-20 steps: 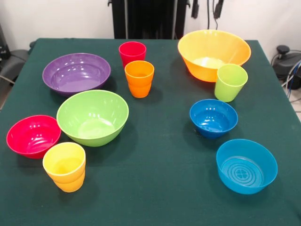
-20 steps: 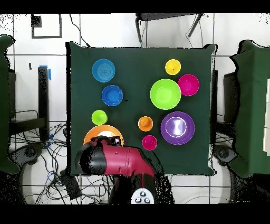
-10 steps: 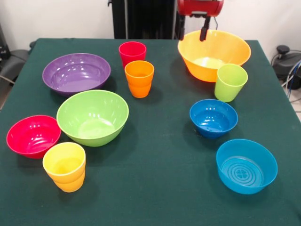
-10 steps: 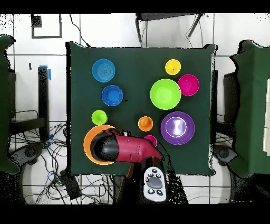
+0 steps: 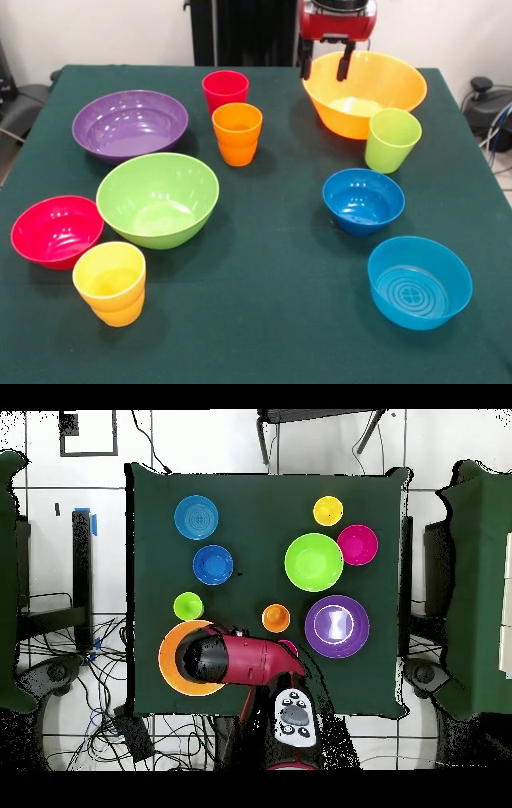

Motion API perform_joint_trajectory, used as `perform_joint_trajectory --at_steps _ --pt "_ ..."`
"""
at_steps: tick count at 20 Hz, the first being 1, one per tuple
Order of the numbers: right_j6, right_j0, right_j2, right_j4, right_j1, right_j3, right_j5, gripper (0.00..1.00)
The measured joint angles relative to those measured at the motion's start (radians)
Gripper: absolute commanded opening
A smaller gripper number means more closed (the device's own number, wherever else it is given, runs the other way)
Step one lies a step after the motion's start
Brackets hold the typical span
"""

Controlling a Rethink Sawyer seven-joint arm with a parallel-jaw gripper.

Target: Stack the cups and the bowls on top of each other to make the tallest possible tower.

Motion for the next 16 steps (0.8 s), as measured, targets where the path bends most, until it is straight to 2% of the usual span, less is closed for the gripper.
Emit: perform_joint_trajectory --at_steps 16 --pt "0.0 -0.016 0.007 0.0 0.076 -0.017 -0.008 1.0"
